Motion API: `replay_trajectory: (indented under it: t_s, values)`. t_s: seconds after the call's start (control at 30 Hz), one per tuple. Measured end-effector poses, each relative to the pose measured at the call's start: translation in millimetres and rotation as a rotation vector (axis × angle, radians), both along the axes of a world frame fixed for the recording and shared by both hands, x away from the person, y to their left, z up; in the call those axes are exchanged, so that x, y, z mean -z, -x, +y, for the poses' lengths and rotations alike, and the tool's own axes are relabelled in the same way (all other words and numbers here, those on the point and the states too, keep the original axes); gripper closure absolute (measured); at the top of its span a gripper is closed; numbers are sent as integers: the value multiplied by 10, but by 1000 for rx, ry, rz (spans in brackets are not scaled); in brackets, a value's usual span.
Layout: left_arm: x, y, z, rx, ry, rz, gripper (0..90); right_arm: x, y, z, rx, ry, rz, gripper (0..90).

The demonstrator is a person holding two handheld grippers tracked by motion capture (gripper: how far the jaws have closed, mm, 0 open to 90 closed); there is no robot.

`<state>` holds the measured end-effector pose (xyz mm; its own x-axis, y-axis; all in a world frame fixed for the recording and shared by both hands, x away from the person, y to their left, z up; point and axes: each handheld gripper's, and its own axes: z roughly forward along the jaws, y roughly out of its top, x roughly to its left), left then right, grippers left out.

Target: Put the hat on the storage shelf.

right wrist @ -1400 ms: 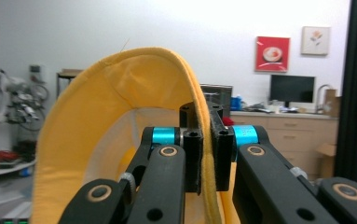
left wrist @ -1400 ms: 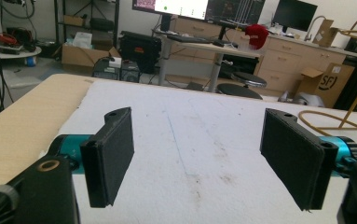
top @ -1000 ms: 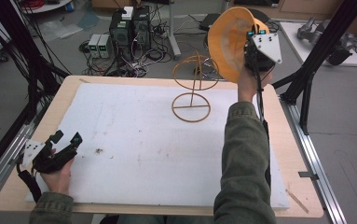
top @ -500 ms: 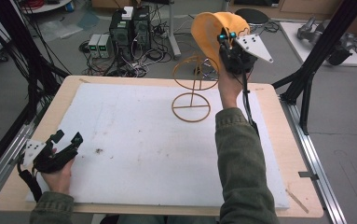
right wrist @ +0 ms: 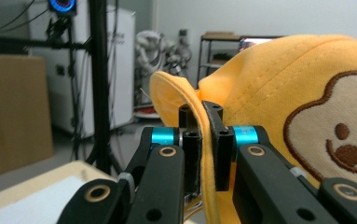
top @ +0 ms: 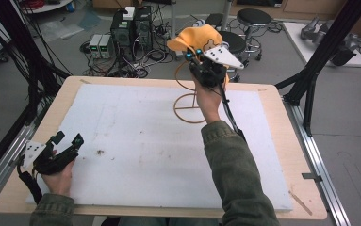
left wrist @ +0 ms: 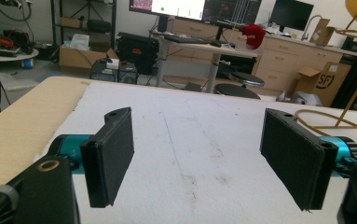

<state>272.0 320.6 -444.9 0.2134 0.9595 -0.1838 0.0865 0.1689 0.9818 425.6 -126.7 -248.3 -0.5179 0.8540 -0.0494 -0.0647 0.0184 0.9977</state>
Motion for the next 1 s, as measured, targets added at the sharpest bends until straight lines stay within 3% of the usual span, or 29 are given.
replay_trajectory:
  t_s: [0.07,0.2,0.27,0.4,0.87,1.0]
  values:
    - [-2,2,-2,1,0,0,260,43,2,86,-7,13,19,862]
    - [-2,5,3,3,-1,-2,260,134,-37,149,-30,-13,92,861]
    - [1,5,8,2,-1,-1,260,188,-37,131,-36,-55,103,861]
    - [-1,7,11,-2,-2,4,260,347,-55,70,-37,-143,167,861]
    - [3,-3,3,-2,0,7,260,521,-129,131,-68,-91,238,843]
    - [2,-8,-5,2,-4,7,260,564,-148,170,-55,-50,263,833]
